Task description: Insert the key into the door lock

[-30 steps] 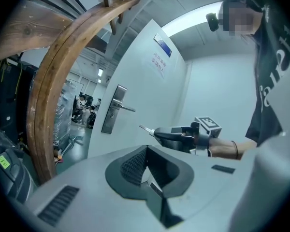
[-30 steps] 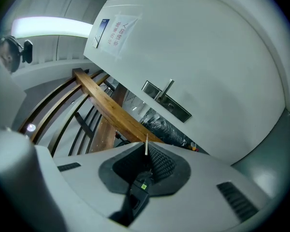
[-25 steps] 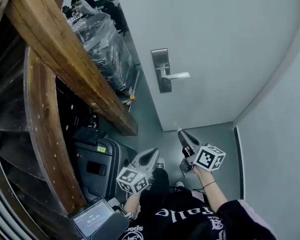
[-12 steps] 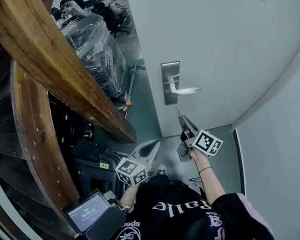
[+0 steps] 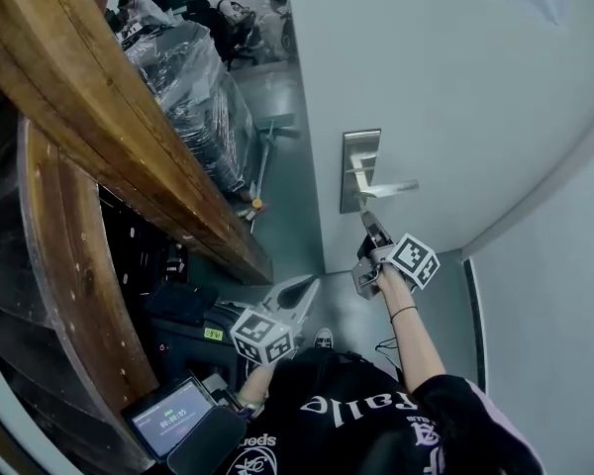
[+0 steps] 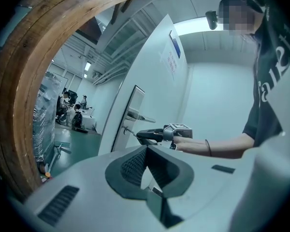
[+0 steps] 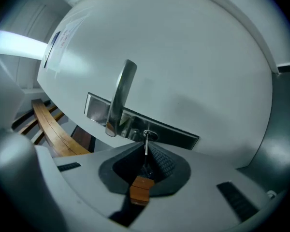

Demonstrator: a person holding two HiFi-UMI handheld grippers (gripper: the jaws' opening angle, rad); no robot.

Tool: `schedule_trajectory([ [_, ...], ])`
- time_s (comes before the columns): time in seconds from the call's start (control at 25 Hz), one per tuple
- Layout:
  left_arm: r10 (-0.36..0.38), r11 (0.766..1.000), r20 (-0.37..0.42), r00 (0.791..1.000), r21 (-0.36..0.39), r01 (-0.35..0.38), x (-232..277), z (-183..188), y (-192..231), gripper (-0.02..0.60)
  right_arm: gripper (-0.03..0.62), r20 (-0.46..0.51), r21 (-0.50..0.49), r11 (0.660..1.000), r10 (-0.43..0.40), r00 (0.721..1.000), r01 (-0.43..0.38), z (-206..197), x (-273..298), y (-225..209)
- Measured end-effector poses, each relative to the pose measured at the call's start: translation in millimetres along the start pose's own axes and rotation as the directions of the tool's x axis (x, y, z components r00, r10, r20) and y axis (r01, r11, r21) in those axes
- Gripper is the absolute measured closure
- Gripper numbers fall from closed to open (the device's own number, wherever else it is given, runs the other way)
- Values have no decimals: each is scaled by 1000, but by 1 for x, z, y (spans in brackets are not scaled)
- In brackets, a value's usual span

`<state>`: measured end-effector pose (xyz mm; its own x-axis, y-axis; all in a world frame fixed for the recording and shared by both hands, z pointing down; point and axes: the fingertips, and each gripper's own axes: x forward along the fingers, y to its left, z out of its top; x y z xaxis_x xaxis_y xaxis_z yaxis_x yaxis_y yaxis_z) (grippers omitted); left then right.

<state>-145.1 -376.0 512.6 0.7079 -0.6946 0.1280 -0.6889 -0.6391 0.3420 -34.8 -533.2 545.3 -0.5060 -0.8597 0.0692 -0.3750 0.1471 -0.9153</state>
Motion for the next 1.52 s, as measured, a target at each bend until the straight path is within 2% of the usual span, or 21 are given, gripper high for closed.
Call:
schedule_trajectory([
  [0.2,9,1000,2,1000,-20,-9,1,-2,8,577,559,15,43,999,13,1000,-13,-1,7,-1],
  [0.36,6,999,0,1000,-34,-6,4,-5,10,577,559,44,150,988,28,999,-34,-2,11,-3],
  [0.52,-15,999,-5,1000,-37,15,13,-5,7,577,557,48,162,986,27,998,-35,1,16,-5],
  [0.68,-19,999,-6,1000,-36,19,14,-5,7,577,559,77,264,963,29,997,-49,1,21,-5],
  [0.84,-10,999,-5,1000,-36,10,14,-4,11,577,557,74,188,981,28,997,-42,8,31,-7],
  [1.24,2,999,-1,1000,-32,-2,16,-1,18,577,557,72,125,992,11,997,-20,13,47,-10],
  [1.36,3,999,-1,1000,-32,-3,16,-2,19,577,557,58,15,1000,-23,998,22,13,52,-9],
  [1.52,5,999,-6,1000,-34,-6,15,-6,15,577,553,41,-129,990,-57,998,62,13,56,-7],
])
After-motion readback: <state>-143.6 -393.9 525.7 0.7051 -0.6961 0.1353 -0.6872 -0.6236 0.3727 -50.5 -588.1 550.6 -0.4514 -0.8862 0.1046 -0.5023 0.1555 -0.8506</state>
